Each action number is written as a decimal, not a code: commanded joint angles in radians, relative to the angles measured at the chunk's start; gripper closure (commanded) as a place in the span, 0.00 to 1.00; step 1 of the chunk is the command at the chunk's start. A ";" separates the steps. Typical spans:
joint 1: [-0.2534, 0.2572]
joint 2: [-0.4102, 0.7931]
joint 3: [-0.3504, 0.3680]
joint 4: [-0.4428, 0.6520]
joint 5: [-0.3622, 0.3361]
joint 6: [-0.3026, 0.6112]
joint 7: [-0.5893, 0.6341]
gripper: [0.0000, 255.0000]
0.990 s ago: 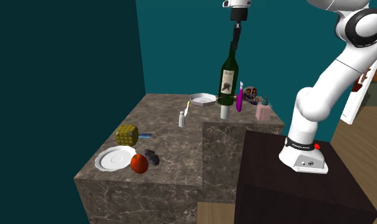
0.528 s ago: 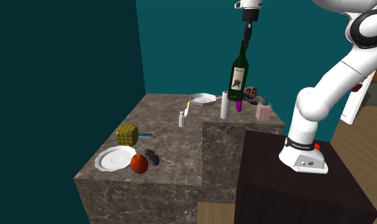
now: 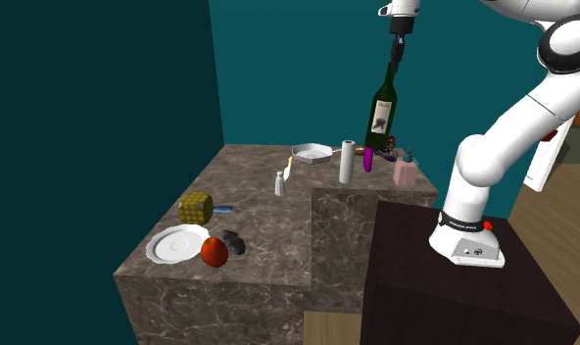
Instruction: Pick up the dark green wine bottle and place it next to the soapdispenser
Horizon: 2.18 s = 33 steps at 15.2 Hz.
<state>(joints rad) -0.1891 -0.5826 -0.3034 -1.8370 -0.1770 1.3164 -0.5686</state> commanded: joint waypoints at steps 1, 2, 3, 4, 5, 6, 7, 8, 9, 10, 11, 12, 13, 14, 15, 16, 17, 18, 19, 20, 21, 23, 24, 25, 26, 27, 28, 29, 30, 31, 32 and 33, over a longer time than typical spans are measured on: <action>-0.008 0.009 -0.044 0.021 -0.020 -0.004 -0.055 1.00; -0.011 0.013 -0.065 0.029 -0.030 -0.005 -0.081 1.00; -0.015 0.017 -0.087 0.038 -0.039 -0.005 -0.107 1.00; -0.018 0.022 -0.109 0.048 -0.048 -0.005 -0.134 1.00; -0.021 0.029 -0.131 0.059 -0.056 -0.004 -0.161 1.00; -0.023 0.037 -0.155 0.071 -0.063 -0.004 -0.188 1.00; -0.025 0.046 -0.179 0.085 -0.070 -0.003 -0.215 1.00; -0.026 0.056 -0.203 0.099 -0.076 -0.002 -0.243 1.00; -0.027 0.068 -0.228 0.115 -0.082 -0.001 -0.271 1.00; -0.027 0.081 -0.254 0.132 -0.086 0.000 -0.300 1.00; -0.027 0.095 -0.281 0.150 -0.089 0.001 -0.329 1.00; -0.026 0.111 -0.309 0.169 -0.091 0.003 -0.358 1.00; -0.025 0.128 -0.339 0.190 -0.091 0.005 -0.389 1.00; -0.023 0.148 -0.369 0.212 -0.089 0.007 -0.420 1.00; -0.021 0.169 -0.402 0.235 -0.086 0.009 -0.452 1.00; -0.017 0.192 -0.437 0.259 -0.080 0.011 -0.486 1.00; -0.013 0.218 -0.474 0.286 -0.072 0.013 -0.520 1.00; -0.008 0.246 -0.514 0.313 -0.060 0.015 -0.557 1.00; -0.003 0.278 -0.557 0.343 -0.044 0.017 -0.596 1.00; 0.003 0.315 -0.605 0.374 -0.022 0.018 -0.637 1.00; 0.008 0.358 -0.659 0.408 0.006 0.020 -0.683 1.00; 0.013 0.472 -0.790 0.482 0.098 0.019 -0.794 1.00; -0.001 0.553 -0.866 0.524 0.175 0.013 -0.866 1.00; -0.047 0.655 -0.934 0.571 0.276 0.000 -0.950 1.00; -0.130 0.757 -0.967 0.625 0.382 -0.024 -1.030 1.00; -0.235 0.837 -0.959 0.684 0.465 -0.052 -1.088 1.00; -0.336 0.890 -0.925 0.741 0.519 -0.077 -1.122 1.00; -0.313 0.867 -0.916 0.705 0.491 -0.052 -1.111 1.00; -0.285 0.850 -0.924 0.673 0.473 -0.029 -1.105 1.00; -0.258 0.834 -0.931 0.641 0.456 -0.007 -1.098 1.00; -0.232 0.818 -0.938 0.611 0.439 0.015 -1.091 1.00; -0.207 0.802 -0.944 0.583 0.422 0.036 -1.083 1.00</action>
<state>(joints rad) -0.4324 0.2427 -1.2384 -1.2176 0.2694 1.3263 -1.6633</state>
